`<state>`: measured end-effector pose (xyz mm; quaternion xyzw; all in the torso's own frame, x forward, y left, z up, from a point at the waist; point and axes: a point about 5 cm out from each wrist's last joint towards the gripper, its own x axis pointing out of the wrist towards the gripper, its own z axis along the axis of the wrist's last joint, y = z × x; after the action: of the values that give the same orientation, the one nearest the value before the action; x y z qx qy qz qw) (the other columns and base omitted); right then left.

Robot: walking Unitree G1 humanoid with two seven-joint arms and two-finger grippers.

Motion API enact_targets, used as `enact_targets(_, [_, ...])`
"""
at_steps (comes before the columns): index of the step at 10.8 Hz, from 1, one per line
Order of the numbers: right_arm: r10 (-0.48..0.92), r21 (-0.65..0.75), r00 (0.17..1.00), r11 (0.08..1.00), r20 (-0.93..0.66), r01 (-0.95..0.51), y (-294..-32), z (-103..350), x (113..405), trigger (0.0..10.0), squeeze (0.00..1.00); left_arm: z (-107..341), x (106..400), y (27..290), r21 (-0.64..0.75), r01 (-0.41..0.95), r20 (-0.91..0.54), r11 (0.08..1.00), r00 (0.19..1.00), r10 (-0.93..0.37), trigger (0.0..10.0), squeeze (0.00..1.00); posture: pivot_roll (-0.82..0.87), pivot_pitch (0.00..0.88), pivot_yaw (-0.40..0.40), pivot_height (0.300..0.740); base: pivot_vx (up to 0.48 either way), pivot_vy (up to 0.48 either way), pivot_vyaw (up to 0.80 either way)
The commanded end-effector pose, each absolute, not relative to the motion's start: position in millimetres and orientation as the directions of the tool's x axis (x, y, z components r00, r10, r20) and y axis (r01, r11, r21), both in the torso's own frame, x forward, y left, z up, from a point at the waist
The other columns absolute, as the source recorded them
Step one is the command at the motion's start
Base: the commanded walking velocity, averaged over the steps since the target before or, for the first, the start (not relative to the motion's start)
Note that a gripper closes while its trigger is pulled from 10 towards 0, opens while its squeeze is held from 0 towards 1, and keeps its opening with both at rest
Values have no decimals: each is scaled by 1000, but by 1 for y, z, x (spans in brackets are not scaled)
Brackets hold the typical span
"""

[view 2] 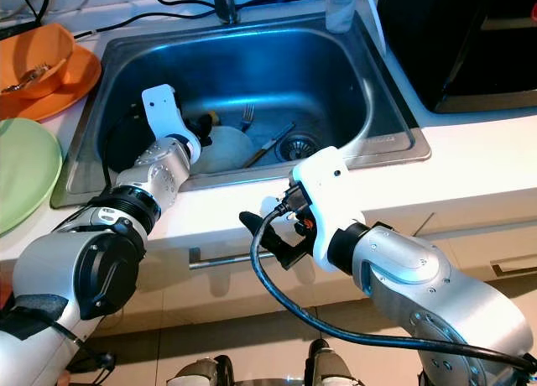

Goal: Kitchen organization

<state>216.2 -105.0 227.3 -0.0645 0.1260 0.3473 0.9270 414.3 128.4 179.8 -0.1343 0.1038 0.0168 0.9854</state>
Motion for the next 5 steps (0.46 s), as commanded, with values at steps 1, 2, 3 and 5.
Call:
enact_targets(1, [632, -42, 728, 747, -265, -663, -104, 231, 215, 10000, 0, 163, 409, 132, -254, -74, -266, 964, 964, 4, 10000, 1000, -192, 215, 99, 740, 0, 0, 0])
enact_targets(2, [632, -42, 728, 747, -265, -664, -104, 231, 216, 10000, 0, 165, 410, 132, -250, -70, -258, 966, 966, 4, 10000, 1000, -188, 210, 96, 740, 0, 0, 0])
enact_targets(3, [635, -43, 726, 745, -264, -666, -104, 231, 217, 10000, 0, 167, 411, 133, -246, -68, -248, 967, 969, 5, 10000, 1000, -184, 205, 95, 740, 0, 0, 0])
enact_targets(5, [642, -47, 722, 738, -258, -673, -102, 231, 221, 10000, 0, 174, 413, 137, -232, -58, -224, 971, 974, 5, 10000, 1000, -168, 179, 90, 740, 0, 0, 0])
